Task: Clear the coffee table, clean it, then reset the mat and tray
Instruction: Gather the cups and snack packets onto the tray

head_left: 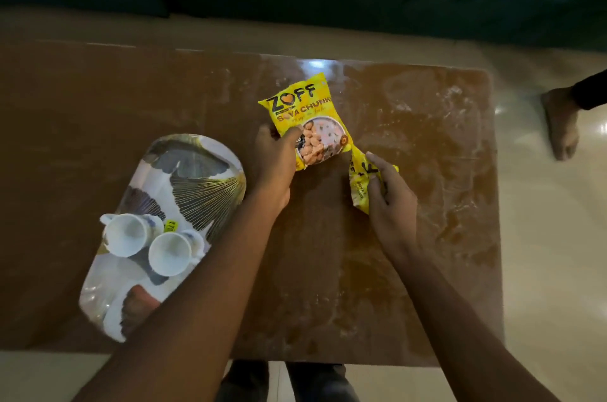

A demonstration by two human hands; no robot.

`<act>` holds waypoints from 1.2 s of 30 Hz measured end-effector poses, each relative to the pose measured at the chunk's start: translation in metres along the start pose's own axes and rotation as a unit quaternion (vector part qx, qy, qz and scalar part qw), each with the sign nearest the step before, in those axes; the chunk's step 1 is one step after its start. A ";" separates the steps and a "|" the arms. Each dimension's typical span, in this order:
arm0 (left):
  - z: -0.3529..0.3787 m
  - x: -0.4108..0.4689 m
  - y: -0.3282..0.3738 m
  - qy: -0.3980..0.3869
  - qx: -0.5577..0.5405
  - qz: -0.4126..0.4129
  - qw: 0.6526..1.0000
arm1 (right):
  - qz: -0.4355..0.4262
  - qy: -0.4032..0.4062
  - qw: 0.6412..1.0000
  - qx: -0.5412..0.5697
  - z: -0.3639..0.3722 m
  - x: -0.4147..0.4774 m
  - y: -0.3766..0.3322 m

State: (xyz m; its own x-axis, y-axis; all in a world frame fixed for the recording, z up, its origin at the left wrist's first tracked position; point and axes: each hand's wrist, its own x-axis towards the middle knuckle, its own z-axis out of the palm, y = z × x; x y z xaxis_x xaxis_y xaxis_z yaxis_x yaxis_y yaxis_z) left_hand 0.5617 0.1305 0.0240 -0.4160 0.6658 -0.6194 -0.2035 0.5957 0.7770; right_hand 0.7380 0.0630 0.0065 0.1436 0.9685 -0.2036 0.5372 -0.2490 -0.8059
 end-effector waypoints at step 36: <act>-0.275 -0.125 -0.144 0.346 -0.277 -0.025 0.896 | -0.424 -0.298 0.829 -0.209 0.171 -0.004 -0.111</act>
State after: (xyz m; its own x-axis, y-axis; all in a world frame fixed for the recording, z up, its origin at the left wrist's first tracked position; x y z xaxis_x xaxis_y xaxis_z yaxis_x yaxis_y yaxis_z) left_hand 0.3990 -0.1619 0.0206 -0.8050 0.0913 -0.5862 -0.5663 0.1760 0.8052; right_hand 0.5350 0.0883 0.0018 -0.8024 0.5968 -0.0024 0.4949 0.6631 -0.5616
